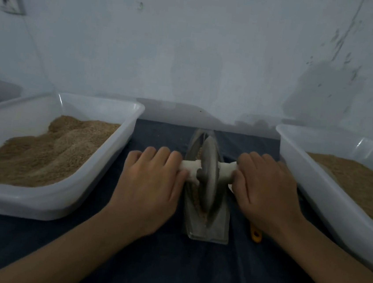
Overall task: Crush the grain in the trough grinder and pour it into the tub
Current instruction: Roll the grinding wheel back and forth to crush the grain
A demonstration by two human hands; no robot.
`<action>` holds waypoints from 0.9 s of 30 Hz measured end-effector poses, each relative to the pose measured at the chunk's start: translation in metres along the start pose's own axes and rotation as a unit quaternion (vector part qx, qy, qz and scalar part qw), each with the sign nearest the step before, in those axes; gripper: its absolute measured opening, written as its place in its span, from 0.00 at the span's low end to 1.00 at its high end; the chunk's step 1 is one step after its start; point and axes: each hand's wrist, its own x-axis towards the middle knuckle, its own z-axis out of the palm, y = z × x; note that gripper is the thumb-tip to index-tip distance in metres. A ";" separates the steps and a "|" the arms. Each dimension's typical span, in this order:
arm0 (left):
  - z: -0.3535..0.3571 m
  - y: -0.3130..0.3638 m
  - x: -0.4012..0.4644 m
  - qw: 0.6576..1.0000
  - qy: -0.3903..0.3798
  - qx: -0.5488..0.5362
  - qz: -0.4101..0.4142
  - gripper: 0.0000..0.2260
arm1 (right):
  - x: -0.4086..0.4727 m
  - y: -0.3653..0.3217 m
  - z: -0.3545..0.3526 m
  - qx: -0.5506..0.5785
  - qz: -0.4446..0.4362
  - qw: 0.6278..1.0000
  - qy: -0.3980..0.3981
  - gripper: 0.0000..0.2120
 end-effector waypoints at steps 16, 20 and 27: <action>0.045 -0.010 0.065 0.992 -0.082 0.025 -0.093 0.16 | 0.062 -0.005 0.027 -0.072 0.114 0.983 -0.122 0.26; 0.013 -0.004 0.013 1.000 -0.014 0.019 -0.006 0.12 | 0.014 -0.007 0.003 -0.034 0.057 0.995 -0.072 0.14; 0.013 0.003 0.016 1.000 -0.014 -0.009 -0.024 0.12 | 0.004 -0.004 0.004 -0.043 0.038 0.997 -0.058 0.13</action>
